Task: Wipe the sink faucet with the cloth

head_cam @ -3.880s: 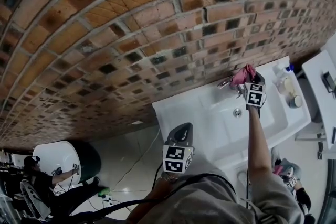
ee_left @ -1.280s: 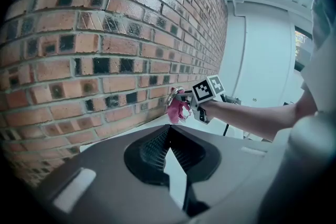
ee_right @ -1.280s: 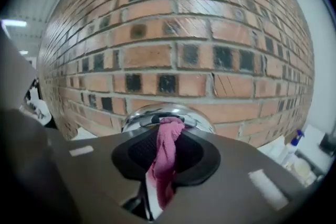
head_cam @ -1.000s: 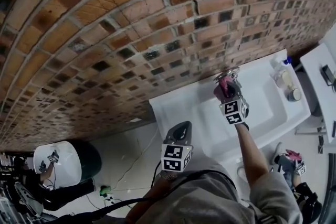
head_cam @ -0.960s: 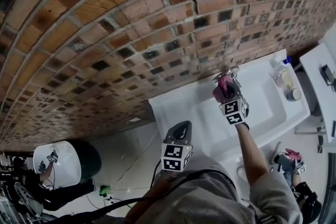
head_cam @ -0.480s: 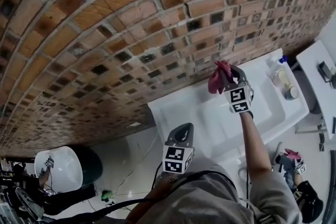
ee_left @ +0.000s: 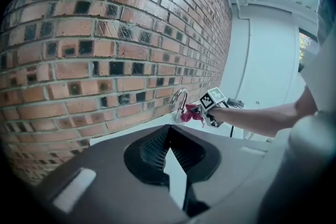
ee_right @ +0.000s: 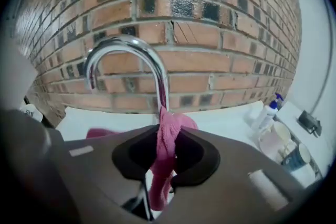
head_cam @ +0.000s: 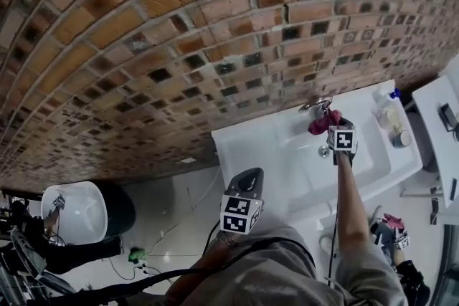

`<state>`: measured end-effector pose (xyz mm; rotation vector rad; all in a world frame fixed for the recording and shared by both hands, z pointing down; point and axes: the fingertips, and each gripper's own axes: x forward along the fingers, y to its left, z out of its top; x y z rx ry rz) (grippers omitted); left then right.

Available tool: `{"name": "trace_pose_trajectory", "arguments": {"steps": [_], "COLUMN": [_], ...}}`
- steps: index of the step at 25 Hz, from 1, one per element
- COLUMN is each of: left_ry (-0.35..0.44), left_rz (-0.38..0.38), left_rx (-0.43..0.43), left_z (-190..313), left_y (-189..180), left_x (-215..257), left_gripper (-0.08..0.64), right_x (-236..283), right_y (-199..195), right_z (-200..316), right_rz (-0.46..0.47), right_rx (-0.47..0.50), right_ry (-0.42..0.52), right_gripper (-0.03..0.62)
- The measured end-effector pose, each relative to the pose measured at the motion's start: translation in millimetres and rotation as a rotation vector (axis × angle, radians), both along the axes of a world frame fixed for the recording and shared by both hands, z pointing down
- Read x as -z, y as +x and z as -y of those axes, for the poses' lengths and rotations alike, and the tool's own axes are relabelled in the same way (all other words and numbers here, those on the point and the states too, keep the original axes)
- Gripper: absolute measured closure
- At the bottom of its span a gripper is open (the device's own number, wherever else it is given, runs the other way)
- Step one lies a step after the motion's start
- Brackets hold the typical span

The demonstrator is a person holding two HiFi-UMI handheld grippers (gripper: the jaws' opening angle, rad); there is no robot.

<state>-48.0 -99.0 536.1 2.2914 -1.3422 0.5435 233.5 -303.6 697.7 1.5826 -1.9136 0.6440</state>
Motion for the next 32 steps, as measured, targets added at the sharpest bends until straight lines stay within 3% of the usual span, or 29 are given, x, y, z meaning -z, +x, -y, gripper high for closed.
{"name": "trace_pose_trajectory", "arguments": {"steps": [2,6,11,13,18,22,32], "left_ry": [-0.018,-0.031,-0.061,-0.074,-0.086,-0.106,0.014], "left_rz": [0.000,-0.036,-0.121,-0.123,-0.110,-0.103,-0.088], "left_rx": [-0.012,-0.076,-0.184,-0.207,-0.211,-0.222,-0.154], "left_z": [-4,-25,-75,-105,-188,-244,-259], "left_y": [1,13,24,17,-21,-42,-64], "left_x": [-3,-5,6,3,-18,-24,22], "left_gripper": [0.546,0.546,0.546,0.546,0.546,0.546,0.548], "right_x": [4,9,81,109,151,160,204], "right_y": [-7,-51,-124,-160,-252,-290,-317], "right_z": [-26,-108,-227,-275,-387,-458,-487], "right_rz": [0.056,0.231,0.507,0.566,0.524,0.505,0.471], "right_rx": [-0.026,-0.008,-0.056,-0.056,0.029,0.045,0.113], "right_ry": [0.007,-0.069,0.053,0.096,0.167,0.144,0.209], "right_gripper": [0.520,0.518,0.517,0.517,0.518,0.518,0.517]}}
